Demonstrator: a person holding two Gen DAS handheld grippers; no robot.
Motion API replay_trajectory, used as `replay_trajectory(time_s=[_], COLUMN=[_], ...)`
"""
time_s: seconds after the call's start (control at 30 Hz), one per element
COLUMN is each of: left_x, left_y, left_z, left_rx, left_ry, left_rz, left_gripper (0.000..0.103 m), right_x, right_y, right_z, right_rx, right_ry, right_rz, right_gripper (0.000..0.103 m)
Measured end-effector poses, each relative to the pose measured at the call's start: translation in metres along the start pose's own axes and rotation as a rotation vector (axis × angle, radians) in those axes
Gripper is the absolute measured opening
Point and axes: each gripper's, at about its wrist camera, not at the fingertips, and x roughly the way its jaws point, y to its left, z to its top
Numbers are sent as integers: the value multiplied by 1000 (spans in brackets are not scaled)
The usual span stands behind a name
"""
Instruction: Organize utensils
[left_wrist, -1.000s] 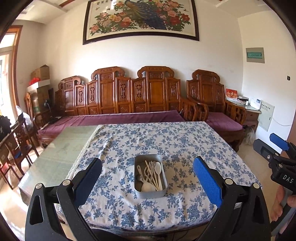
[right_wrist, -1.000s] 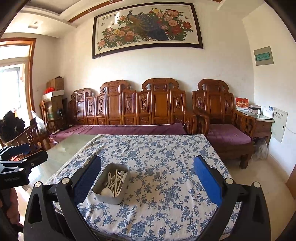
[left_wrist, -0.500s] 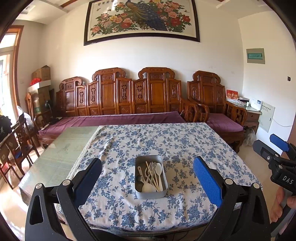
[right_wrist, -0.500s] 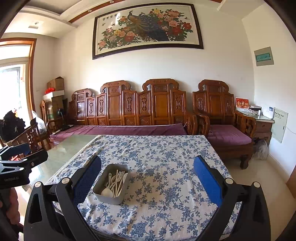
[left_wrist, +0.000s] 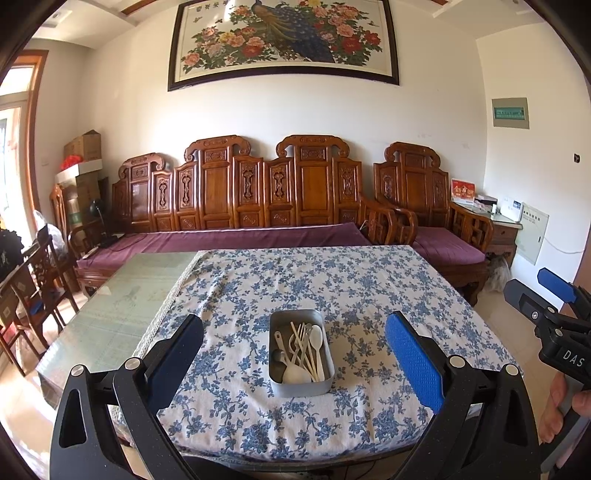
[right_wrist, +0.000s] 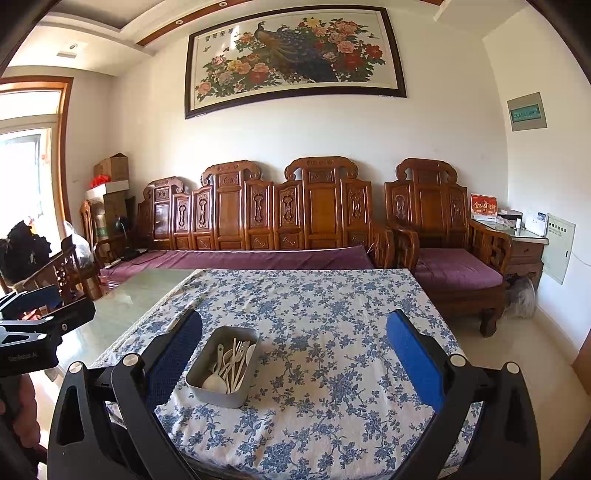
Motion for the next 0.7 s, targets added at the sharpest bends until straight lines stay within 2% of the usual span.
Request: replay_trajectory(time_s=[0.7], left_x=[-3], left_y=[-4], left_z=[4], left_rx=[-3], left_ry=[-10], left_rz=[-1], left_gripper=[95], right_x=[1], right_y=[0], right_z=[0], right_rx=[1], right_ry=[-1], right_rz=[0], right_gripper=[101])
